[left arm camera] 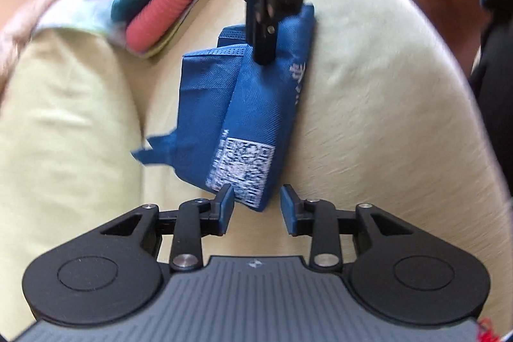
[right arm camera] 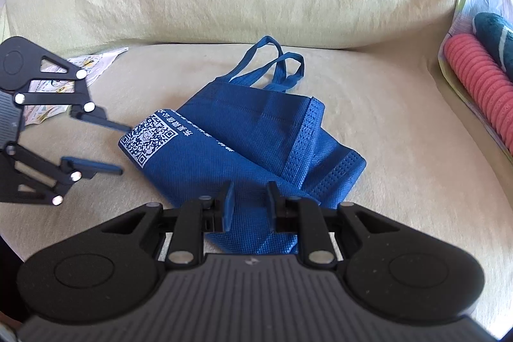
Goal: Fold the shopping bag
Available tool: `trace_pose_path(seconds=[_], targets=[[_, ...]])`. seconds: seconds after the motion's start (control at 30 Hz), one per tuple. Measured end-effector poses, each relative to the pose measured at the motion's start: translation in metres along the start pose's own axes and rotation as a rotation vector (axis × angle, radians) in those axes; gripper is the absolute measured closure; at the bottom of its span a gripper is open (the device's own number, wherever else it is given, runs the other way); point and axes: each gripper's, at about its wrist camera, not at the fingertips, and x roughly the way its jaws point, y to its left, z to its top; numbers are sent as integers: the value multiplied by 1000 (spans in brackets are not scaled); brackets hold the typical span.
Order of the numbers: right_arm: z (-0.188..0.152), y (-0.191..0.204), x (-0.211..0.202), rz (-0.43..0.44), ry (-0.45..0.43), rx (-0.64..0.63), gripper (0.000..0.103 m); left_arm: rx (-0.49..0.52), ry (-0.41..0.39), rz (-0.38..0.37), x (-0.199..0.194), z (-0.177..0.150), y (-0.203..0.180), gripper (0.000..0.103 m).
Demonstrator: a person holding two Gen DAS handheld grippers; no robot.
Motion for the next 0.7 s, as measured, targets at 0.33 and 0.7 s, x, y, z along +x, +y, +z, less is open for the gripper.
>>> trace_pose_path(seconds=[0.33, 0.7], targets=[[3, -6, 5, 37, 4, -9, 84, 305, -97, -25, 17, -16, -7, 58], [-3, -7, -2, 83, -88, -126, 59, 260, -85, -214, 28, -12, 21, 63]])
